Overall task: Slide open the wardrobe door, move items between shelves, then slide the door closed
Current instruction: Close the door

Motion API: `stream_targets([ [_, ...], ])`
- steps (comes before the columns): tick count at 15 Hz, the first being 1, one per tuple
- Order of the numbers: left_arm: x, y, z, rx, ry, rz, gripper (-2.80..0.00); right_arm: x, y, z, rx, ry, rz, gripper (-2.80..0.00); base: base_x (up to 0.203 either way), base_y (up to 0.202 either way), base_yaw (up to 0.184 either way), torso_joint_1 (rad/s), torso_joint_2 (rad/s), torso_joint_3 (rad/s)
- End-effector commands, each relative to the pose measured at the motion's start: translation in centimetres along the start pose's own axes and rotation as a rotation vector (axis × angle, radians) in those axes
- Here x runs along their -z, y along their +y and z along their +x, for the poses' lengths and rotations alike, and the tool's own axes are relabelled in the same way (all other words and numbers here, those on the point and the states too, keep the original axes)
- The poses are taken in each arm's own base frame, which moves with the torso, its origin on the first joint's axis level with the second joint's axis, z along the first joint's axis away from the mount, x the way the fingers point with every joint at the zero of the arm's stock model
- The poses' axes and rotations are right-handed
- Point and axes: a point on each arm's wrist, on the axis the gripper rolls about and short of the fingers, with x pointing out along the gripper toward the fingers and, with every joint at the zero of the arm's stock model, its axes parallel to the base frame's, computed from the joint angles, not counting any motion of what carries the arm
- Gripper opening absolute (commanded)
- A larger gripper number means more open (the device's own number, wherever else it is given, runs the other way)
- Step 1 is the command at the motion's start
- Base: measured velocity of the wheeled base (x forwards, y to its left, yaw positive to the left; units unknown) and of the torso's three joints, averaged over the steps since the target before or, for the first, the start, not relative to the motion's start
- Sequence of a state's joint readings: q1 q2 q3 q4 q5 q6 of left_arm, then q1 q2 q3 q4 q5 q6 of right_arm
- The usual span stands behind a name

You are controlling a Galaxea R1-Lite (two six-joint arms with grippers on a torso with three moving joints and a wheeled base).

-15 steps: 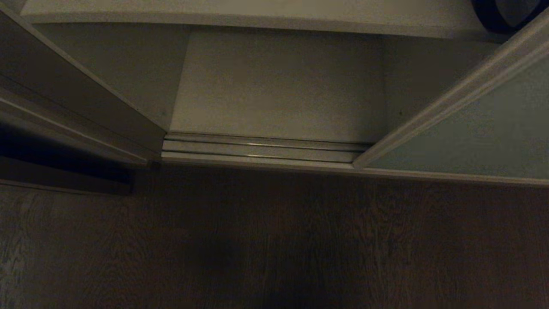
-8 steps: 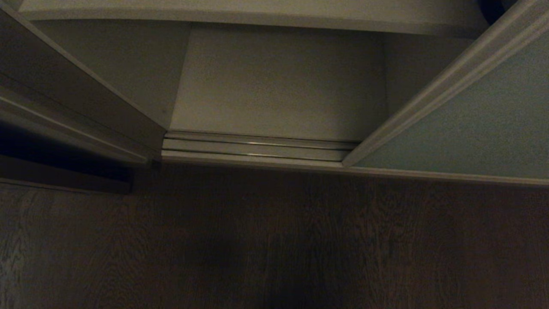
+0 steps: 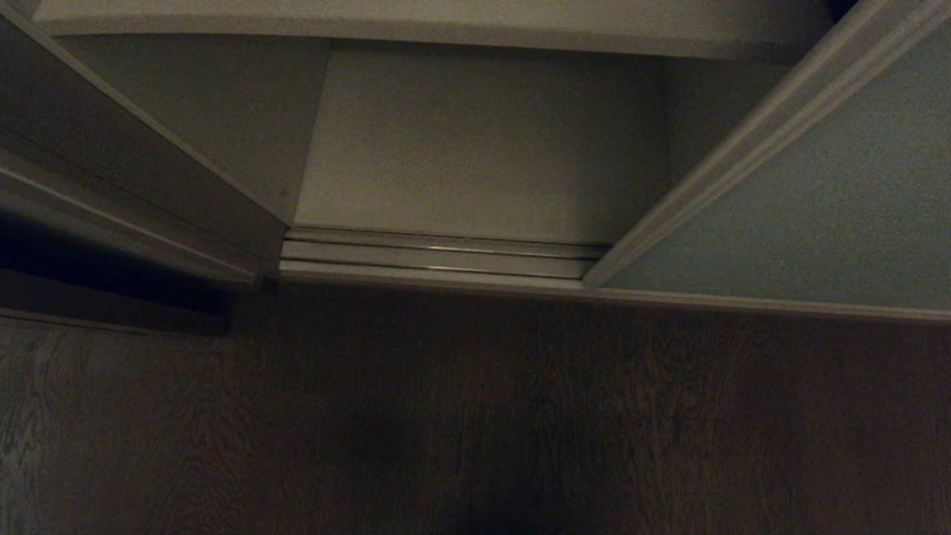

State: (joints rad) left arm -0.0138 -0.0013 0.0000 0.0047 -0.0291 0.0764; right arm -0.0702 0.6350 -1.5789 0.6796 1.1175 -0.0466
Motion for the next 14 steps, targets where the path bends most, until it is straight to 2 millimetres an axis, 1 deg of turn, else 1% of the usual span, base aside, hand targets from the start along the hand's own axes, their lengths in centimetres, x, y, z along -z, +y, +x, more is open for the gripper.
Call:
stream_targets([
  [1,0.0,0.0,0.0,0.0,0.001,0.0,-2.8,0.2,2.6,-0.7,0.136,-0.014,-0.071,-2.8,0.0,0.0,0.0,0.0,0.0,0.0],
  [2,0.0,0.0,0.0,0.0,0.001,0.0,-2.8,0.1,1.9,-0.5,0.238,-0.012,-0.087,-2.8,0.0,0.0,0.0,0.0,0.0,0.0],
  [3,0.0,0.0,0.0,0.0,0.001,0.0,-2.8,-0.2,0.6,0.1,0.347,-0.001,-0.115,-2.8,0.0,0.0,0.0,0.0,0.0,0.0],
  [4,0.0,0.0,0.0,0.0,0.001,0.0,-2.8,-0.4,-1.0,0.9,0.422,0.02,-0.166,-2.8,0.0,0.0,0.0,0.0,0.0,0.0],
  [6,0.0,0.0,0.0,0.0,0.001,0.0,-2.8,-1.0,-3.8,2.0,0.514,0.035,-0.329,-2.8,0.0,0.0,0.0,0.0,0.0,0.0],
  [8,0.0,0.0,0.0,0.0,0.0,0.0,-2.8,-2.0,-5.1,2.5,0.592,-0.03,-0.447,-2.8,0.0,0.0,0.0,0.0,0.0,0.0],
  [10,0.0,0.0,0.0,0.0,0.001,0.0,-2.8,-2.3,-6.2,2.8,0.631,-0.087,-0.521,-2.8,0.0,0.0,0.0,0.0,0.0,0.0],
  [12,0.0,0.0,0.0,0.0,0.001,0.0,-2.8,-2.2,-6.4,2.7,0.61,-0.112,-0.531,-2.8,0.0,0.0,0.0,0.0,0.0,0.0],
  [14,0.0,0.0,0.0,0.0,0.001,0.0,-2.8,-2.5,-7.5,2.9,0.587,-0.14,-0.538,-2.8,0.0,0.0,0.0,0.0,0.0,0.0],
])
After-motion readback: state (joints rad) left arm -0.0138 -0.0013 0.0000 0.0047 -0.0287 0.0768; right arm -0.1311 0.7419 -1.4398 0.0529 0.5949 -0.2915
